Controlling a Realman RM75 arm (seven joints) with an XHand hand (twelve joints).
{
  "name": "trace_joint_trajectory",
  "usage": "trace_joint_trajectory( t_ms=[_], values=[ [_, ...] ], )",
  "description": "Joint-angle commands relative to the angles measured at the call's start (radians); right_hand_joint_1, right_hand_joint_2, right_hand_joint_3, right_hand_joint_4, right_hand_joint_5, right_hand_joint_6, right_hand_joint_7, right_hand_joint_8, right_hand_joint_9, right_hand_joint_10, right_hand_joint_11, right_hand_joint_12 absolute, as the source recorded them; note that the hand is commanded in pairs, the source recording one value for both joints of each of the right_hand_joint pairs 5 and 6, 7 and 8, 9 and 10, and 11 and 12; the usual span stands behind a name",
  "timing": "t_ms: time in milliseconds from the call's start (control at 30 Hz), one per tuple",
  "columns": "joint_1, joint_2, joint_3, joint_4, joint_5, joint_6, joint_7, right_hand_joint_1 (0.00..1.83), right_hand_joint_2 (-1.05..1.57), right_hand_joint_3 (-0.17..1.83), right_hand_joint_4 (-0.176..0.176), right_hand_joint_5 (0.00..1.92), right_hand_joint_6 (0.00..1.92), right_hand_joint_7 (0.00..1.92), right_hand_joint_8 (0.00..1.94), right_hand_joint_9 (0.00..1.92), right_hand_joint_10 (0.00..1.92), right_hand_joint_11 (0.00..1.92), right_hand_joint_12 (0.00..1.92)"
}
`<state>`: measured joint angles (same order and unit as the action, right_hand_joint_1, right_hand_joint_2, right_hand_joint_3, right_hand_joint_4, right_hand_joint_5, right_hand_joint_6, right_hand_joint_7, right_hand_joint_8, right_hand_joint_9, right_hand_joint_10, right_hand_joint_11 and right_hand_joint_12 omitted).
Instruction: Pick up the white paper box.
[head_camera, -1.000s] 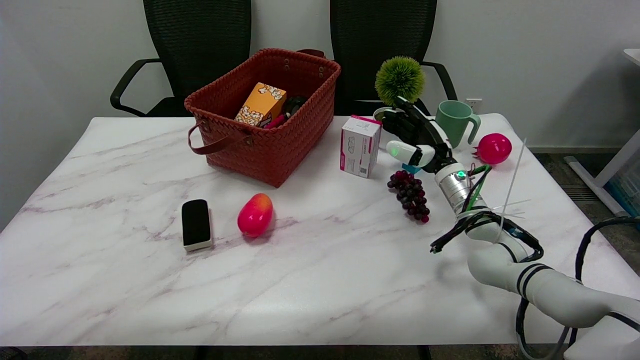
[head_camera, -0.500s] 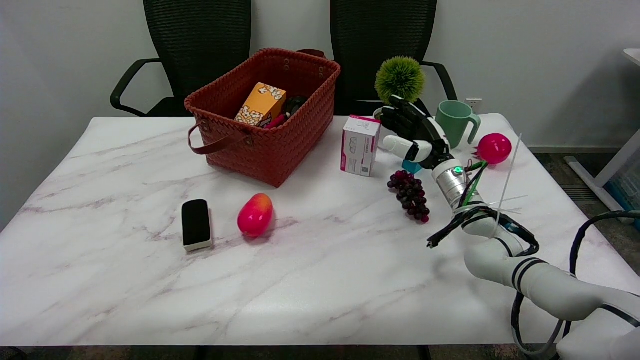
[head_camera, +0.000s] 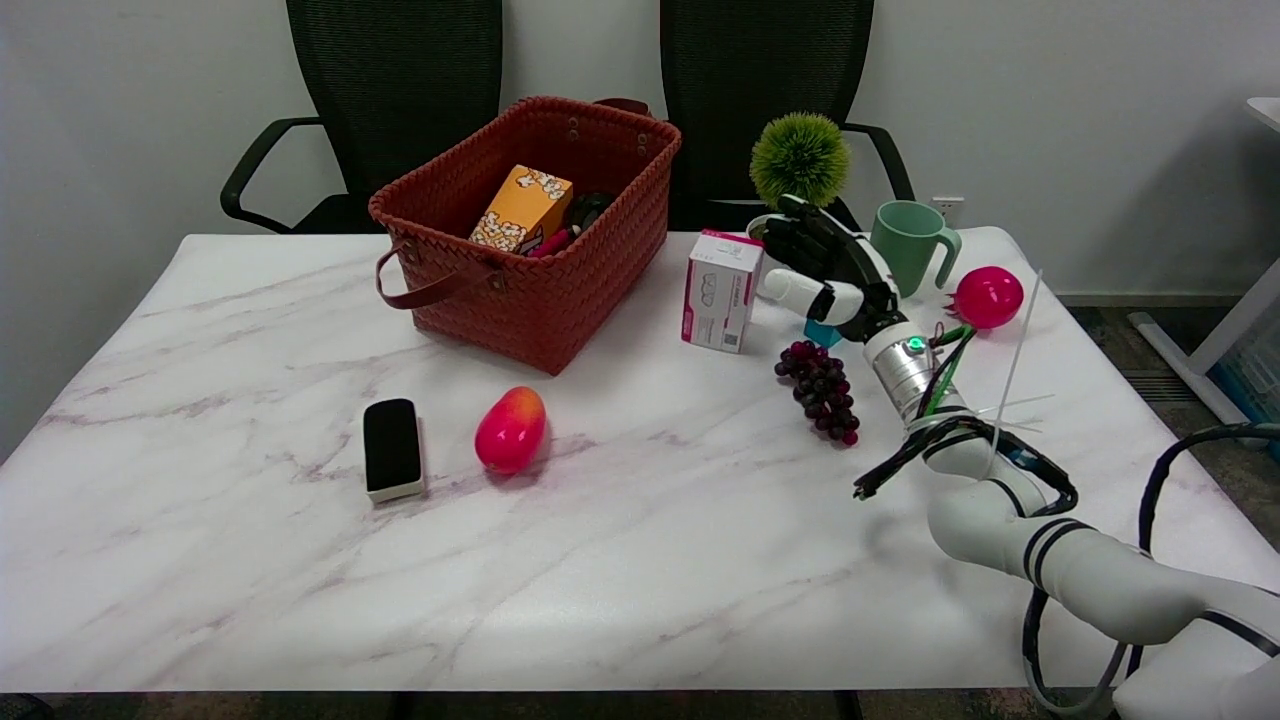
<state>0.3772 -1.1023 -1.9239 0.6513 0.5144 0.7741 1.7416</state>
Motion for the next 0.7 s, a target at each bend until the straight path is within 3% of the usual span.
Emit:
trace_joint_trajectory(
  t_ms=[33,700],
  values=[
    [-0.026,-0.002,-0.003,0.030,0.004,0.003,0.005,1.14,-0.12,0.93,0.000,0.37,0.37,0.49,0.49,0.50,0.50,0.38,0.38],
    [-0.051,0.001,0.050,0.076,0.005,0.038,0.001,1.13,-0.01,0.89,0.000,0.40,0.40,0.49,0.49,0.51,0.51,0.40,0.40]
  ],
)
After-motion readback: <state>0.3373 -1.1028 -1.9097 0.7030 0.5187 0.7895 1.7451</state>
